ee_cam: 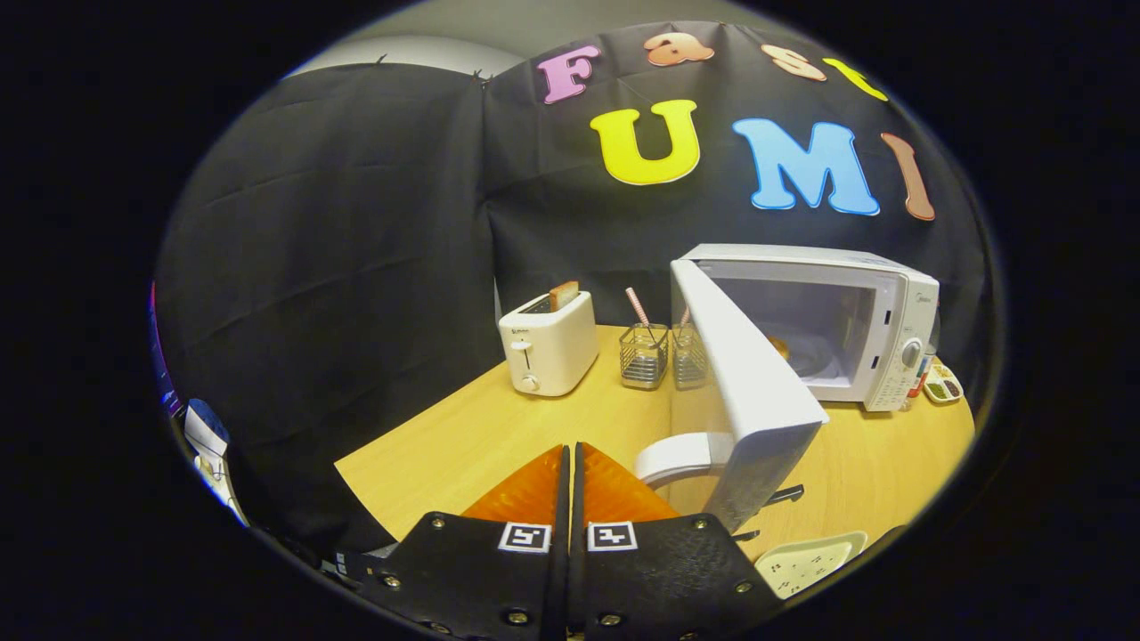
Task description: Open the microwave, put the food inside, and close the microwave door.
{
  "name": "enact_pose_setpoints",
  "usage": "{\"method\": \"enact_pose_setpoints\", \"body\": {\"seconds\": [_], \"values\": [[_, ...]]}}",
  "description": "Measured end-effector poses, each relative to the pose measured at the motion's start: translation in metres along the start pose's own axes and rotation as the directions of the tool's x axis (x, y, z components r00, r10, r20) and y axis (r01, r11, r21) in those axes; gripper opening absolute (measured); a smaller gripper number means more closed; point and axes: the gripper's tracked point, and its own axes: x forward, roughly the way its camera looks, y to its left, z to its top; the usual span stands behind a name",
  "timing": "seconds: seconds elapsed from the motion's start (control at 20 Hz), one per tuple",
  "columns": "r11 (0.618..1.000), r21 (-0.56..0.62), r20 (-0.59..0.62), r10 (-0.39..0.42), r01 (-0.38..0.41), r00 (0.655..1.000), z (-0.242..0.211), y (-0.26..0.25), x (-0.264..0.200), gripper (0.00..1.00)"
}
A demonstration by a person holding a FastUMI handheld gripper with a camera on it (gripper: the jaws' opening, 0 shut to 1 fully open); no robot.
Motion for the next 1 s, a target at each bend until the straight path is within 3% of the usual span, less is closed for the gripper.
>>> {"method": "enact_pose_setpoints", "body": {"seconds": [1.0], "values": [[0.976,0.081,-0.004,-0.204,0.204,0.979,0.019,-0.152,-0.001,0.01]]}}
